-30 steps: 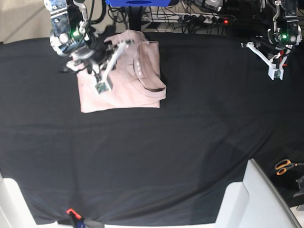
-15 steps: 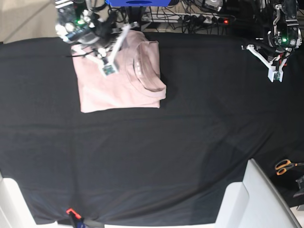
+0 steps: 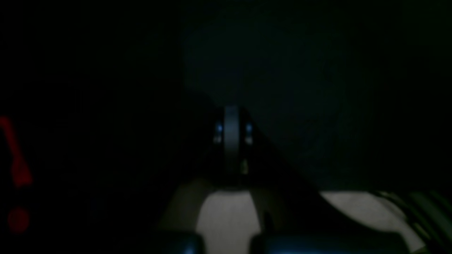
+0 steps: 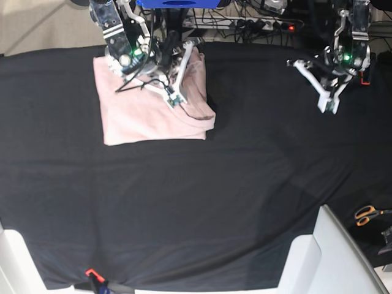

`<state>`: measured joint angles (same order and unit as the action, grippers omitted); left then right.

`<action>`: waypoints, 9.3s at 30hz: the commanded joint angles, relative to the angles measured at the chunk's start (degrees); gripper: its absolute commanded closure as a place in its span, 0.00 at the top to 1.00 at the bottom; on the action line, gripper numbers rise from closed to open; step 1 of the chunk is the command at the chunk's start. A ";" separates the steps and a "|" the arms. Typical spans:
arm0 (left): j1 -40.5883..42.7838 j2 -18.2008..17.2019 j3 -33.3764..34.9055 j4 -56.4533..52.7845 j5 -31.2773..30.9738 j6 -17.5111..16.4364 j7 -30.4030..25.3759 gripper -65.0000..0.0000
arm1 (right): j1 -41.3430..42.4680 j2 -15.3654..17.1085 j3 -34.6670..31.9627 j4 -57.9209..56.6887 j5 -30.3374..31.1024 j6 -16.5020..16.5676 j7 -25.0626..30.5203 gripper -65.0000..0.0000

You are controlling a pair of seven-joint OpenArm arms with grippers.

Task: Fold the T-shirt properly
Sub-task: 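Press the folded pink shirt flat with the right gripper, then withdraw, then move the left gripper onto the folded shirt's collar end, then press and rotate the folded shirt with the left gripper to square it, then tuck the shirt's collar edge with the right gripper while left withdraws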

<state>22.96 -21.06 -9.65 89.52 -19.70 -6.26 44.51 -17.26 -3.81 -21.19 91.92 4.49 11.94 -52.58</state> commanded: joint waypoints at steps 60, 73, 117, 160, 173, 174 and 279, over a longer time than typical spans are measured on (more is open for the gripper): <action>-0.06 2.82 -1.30 2.66 11.48 -0.99 -0.42 0.03 | 20.99 3.07 -1.62 7.11 8.12 -0.30 -9.01 0.04; -6.57 3.87 1.34 -3.84 -19.72 -33.74 -0.60 1.00 | 7.28 13.26 26.25 11.33 8.12 0.23 1.98 0.04; -31.00 5.28 33.78 -17.73 -19.55 -27.28 9.25 0.00 | -2.30 15.02 38.82 -0.01 7.95 4.36 12.62 0.03; -52.89 21.45 71.76 -29.52 34.96 -33.74 -1.92 0.00 | -2.30 14.85 38.82 -0.01 8.04 4.36 12.53 0.03; -55.27 21.45 77.39 -29.69 34.43 -33.74 -2.27 0.00 | -2.22 14.85 38.82 -4.31 8.04 4.36 12.88 0.03; -55.27 21.45 77.30 -29.69 34.43 -33.74 -2.27 0.00 | -2.22 14.85 38.82 -4.31 8.04 4.36 12.88 0.03; -4.46 7.65 -2.44 3.10 34.34 -33.74 1.51 0.00 | 37.52 10.01 11.21 -33.33 8.12 12.36 16.49 0.00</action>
<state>18.85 -12.84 -11.90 91.85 14.61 -40.36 46.26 18.41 5.96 -10.13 57.71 12.03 24.29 -37.26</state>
